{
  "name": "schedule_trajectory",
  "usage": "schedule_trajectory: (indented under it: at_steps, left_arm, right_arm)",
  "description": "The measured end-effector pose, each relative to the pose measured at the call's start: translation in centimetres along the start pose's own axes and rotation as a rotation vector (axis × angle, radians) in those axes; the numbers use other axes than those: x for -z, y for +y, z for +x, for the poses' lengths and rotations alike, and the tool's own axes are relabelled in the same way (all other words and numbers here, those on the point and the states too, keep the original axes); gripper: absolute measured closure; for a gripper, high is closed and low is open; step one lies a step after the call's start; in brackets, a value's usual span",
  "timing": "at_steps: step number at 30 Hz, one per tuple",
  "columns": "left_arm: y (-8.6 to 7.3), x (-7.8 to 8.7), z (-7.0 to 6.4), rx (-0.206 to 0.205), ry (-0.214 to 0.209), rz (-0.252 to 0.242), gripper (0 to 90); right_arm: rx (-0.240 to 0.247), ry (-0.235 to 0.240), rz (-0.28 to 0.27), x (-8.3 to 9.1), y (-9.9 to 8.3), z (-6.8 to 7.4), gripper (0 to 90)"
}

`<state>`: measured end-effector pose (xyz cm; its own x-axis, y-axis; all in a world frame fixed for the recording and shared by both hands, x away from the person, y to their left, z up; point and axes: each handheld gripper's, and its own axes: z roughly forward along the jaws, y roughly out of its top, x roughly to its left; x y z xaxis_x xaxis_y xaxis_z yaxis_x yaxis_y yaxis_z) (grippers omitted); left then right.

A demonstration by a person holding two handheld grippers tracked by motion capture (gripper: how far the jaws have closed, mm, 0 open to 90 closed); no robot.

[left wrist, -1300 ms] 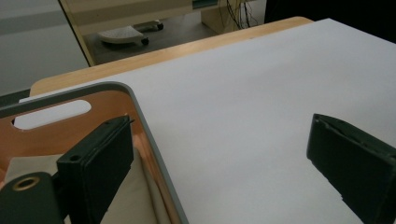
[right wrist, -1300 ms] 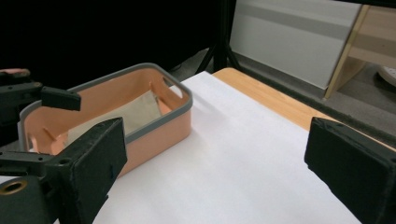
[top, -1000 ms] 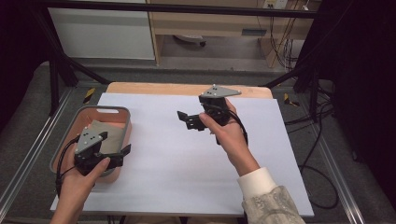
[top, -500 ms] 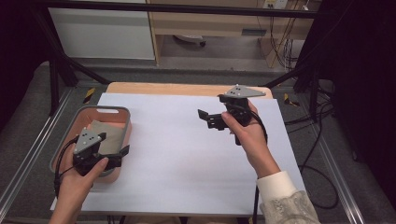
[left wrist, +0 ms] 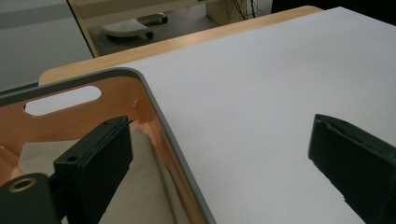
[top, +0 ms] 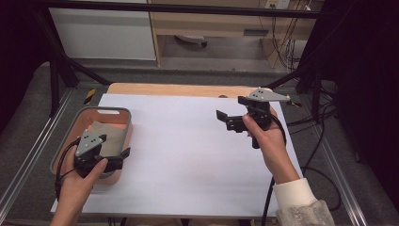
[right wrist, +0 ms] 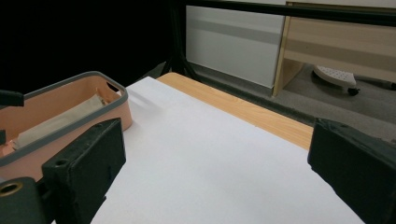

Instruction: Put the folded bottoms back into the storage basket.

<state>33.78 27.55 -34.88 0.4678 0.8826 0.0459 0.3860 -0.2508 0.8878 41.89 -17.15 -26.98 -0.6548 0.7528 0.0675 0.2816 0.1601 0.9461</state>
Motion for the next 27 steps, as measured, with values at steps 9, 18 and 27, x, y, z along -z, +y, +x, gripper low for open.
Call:
schedule_trajectory:
  at_steps: [9,18,27]
  left_arm:
    - [-0.1,0.0,0.2,-0.001,-0.003,0.006,6.6]
    - [-0.2,0.0,0.4,-0.001,-0.004,0.001,6.6]
    - [-0.3,0.0,0.6,0.012,-0.004,-0.002,6.6]
  right_arm:
    - [-0.002,-0.019,-0.009,1.3,-0.2,-1.0,4.0]
    - [-0.012,-0.041,-0.024,2.4,-0.6,-2.0,4.3]
    - [-0.018,-0.084,-0.055,3.8,-1.2,-3.4,4.6]
